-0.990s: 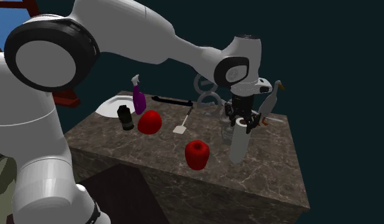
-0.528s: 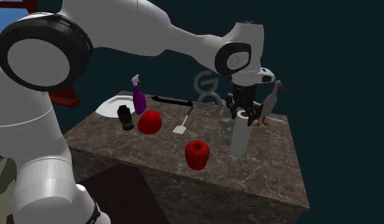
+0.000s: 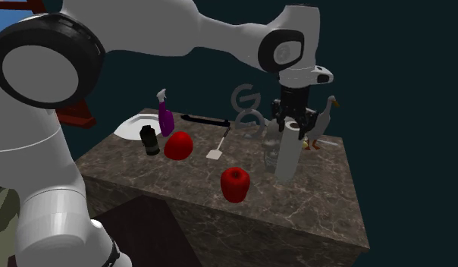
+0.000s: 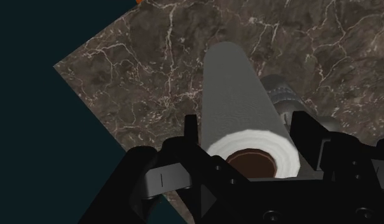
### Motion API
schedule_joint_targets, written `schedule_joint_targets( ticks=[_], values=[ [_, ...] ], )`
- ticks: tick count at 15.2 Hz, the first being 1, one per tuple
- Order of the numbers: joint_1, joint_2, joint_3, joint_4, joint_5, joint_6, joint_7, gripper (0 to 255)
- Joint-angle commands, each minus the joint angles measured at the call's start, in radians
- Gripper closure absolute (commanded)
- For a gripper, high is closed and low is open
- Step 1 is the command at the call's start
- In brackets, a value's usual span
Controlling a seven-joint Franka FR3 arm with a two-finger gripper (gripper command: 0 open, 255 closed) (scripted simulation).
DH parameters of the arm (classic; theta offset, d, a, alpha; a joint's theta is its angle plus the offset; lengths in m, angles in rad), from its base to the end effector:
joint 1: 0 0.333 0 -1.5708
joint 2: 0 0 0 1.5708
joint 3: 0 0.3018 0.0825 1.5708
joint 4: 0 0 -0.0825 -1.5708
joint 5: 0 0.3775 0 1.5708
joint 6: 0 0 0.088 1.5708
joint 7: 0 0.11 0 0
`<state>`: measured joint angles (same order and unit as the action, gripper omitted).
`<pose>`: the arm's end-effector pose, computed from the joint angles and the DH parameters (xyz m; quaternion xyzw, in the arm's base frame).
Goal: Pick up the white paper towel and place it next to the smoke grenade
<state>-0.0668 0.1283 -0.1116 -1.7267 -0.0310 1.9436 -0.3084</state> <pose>0.5937 -0.1064 0.4938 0.9963 0.0706 0.0381 0.0319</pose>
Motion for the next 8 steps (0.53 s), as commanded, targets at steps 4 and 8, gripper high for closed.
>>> schedule_joint_targets(
  ticks=[4,8],
  values=[
    [0.002,-0.007,0.001,0.059,-0.001,-0.067,0.001,255],
    [0.001,-0.006,0.001,0.115,0.0,-0.122,-0.001,255]
  ],
)
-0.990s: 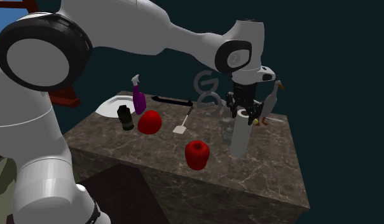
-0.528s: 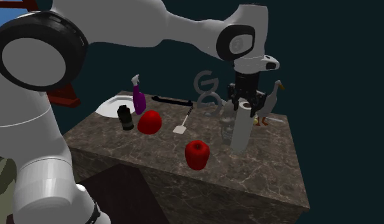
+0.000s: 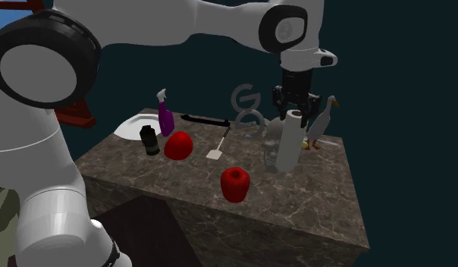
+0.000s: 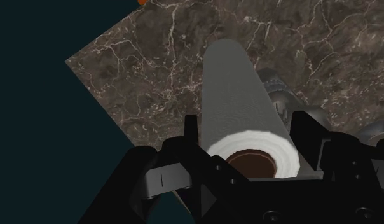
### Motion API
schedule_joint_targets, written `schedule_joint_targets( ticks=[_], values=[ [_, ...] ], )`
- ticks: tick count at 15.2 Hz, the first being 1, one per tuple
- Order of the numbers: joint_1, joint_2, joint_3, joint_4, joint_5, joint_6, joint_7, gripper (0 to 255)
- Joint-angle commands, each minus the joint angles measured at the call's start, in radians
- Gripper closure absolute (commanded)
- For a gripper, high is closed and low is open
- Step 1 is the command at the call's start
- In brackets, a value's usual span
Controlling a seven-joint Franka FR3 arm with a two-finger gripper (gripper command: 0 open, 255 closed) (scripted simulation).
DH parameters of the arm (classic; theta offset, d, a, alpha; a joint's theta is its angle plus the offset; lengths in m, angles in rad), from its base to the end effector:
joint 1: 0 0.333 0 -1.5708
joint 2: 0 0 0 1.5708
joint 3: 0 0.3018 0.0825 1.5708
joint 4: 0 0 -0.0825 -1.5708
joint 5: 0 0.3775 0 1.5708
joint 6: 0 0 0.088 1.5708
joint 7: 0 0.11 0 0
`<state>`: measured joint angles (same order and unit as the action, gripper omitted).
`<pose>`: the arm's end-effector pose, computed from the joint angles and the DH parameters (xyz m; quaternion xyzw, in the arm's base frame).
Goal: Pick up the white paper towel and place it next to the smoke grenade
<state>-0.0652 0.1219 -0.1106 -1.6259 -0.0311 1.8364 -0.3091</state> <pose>0.5928 -0.1047 0.5360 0.9963 0.0706 0.0381 0.0319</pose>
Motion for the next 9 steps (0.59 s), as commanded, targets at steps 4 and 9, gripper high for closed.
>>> schedule_joint_targets(
  ticks=[4,9],
  values=[
    [-0.001,0.006,0.0,0.076,0.001,-0.07,-0.003,255],
    [-0.002,0.019,-0.001,0.161,0.003,-0.142,-0.006,255]
  ],
)
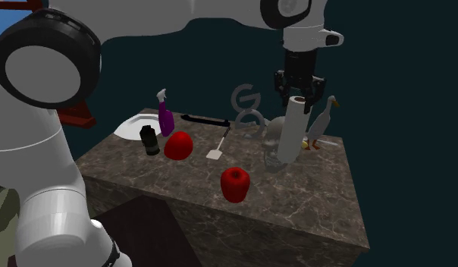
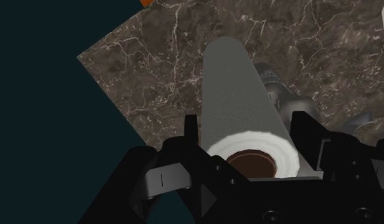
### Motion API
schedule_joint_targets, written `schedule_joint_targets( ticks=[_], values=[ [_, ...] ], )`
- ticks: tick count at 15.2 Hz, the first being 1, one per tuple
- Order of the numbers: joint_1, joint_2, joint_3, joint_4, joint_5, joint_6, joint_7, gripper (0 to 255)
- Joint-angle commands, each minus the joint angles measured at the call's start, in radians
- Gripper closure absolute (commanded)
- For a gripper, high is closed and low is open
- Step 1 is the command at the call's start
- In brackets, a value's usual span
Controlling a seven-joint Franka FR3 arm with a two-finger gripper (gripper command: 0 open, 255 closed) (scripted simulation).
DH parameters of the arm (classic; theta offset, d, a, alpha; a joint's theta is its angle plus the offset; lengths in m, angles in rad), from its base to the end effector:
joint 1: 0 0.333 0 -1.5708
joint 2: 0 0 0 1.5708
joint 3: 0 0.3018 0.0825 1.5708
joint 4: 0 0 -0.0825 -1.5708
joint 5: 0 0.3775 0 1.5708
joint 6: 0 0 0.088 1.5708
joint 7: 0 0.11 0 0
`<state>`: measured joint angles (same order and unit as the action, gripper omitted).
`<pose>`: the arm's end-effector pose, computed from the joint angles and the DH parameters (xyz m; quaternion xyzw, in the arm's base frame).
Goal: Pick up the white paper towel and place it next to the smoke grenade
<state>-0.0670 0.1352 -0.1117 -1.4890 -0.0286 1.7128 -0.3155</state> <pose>0.5917 -0.1053 0.5819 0.9963 0.0705 0.0380 0.0320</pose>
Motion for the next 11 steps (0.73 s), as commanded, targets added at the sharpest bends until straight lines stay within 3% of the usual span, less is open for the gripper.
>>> schedule_joint_targets(
  ticks=[1,11],
  values=[
    [0.0,0.01,0.0,0.042,0.001,-0.033,-0.001,255],
    [-0.005,0.067,-0.002,0.259,0.008,-0.193,-0.01,255]
  ],
)
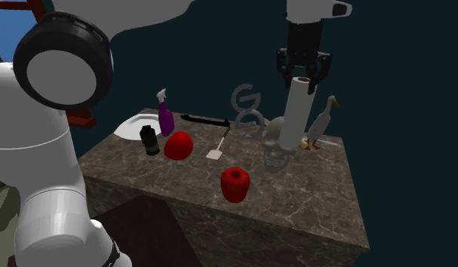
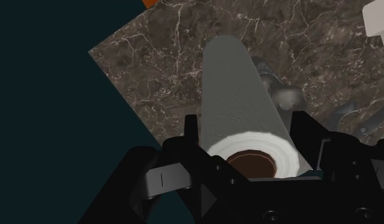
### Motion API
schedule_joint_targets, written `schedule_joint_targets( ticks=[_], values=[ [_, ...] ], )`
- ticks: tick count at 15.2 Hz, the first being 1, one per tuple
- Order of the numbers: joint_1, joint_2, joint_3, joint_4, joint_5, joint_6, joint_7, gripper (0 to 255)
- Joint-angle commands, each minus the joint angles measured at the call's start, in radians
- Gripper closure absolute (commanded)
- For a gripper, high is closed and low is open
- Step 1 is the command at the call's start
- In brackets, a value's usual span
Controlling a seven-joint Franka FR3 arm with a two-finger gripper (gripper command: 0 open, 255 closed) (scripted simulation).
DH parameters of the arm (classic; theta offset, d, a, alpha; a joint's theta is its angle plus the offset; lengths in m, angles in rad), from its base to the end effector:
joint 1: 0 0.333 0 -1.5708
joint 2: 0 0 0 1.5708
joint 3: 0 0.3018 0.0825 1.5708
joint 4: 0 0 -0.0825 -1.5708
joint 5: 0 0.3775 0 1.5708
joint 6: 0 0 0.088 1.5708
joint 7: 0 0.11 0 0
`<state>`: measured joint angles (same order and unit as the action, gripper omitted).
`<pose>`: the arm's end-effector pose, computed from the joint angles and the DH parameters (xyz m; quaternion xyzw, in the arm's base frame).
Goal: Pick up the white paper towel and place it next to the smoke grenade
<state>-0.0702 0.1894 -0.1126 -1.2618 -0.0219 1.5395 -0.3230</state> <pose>0.5907 -0.1039 0.6397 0.9963 0.0706 0.0380 0.0319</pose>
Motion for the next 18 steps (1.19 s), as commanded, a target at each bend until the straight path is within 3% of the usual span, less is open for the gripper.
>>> schedule_joint_targets(
  ticks=[1,7,12,18],
  values=[
    [-0.003,0.021,-0.001,0.058,0.003,-0.037,-0.003,255],
    [-0.01,0.084,-0.003,0.234,0.011,-0.15,-0.01,255],
    [0.057,-0.127,0.032,-0.054,-0.024,-0.076,0.081,255],
    [0.115,-0.313,0.092,-0.275,-0.041,-0.047,0.198,255]
  ],
)
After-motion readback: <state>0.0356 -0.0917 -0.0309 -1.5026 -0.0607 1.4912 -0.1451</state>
